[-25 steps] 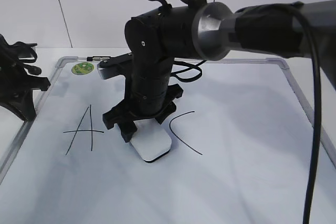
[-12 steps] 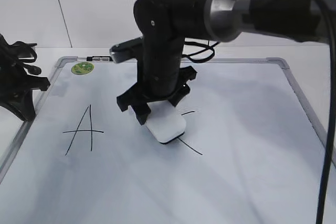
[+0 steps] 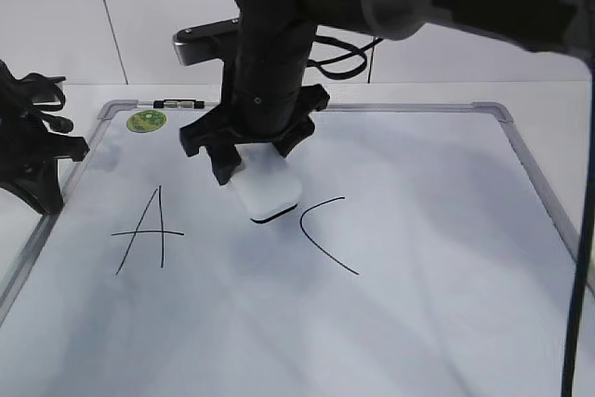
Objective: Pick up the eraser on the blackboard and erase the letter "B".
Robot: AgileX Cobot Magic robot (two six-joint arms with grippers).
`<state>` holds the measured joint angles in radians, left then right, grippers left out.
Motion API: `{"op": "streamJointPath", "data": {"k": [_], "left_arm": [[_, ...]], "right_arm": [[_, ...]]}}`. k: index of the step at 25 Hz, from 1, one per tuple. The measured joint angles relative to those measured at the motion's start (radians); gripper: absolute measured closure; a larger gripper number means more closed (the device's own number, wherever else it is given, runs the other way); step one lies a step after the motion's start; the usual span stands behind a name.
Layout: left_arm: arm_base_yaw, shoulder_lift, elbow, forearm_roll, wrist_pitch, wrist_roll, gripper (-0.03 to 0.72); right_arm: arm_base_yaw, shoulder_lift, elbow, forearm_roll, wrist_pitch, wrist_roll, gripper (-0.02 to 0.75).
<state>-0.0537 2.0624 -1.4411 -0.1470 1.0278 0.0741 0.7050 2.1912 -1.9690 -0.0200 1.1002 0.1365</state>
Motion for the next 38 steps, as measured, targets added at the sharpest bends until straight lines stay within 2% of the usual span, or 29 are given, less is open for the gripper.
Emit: {"op": "streamJointPath", "data": {"k": [5, 14, 20, 28, 38], "left_arm": [[0.000, 0.000, 0.000, 0.000, 0.000, 0.000, 0.672], [0.000, 0.000, 0.000, 0.000, 0.000, 0.000, 0.672], [0.000, 0.000, 0.000, 0.002, -0.002, 0.000, 0.672], [0.000, 0.000, 0.000, 0.002, -0.004, 0.000, 0.672], [0.000, 0.000, 0.000, 0.000, -0.005, 0.000, 0.672]], "right_arm": [[0.000, 0.057, -0.005, 0.118, -0.025, -0.019, 0.178], [0.004, 0.128, -0.011, 0.199, -0.053, -0.056, 0.178], [0.008, 0.151, -0.030, 0.184, -0.038, -0.058, 0.178], [0.014, 0.162, -0.036, 0.067, -0.066, -0.025, 0.178], [-0.089, 0.206, -0.099, 0.042, -0.120, -0.015, 0.178]]}}
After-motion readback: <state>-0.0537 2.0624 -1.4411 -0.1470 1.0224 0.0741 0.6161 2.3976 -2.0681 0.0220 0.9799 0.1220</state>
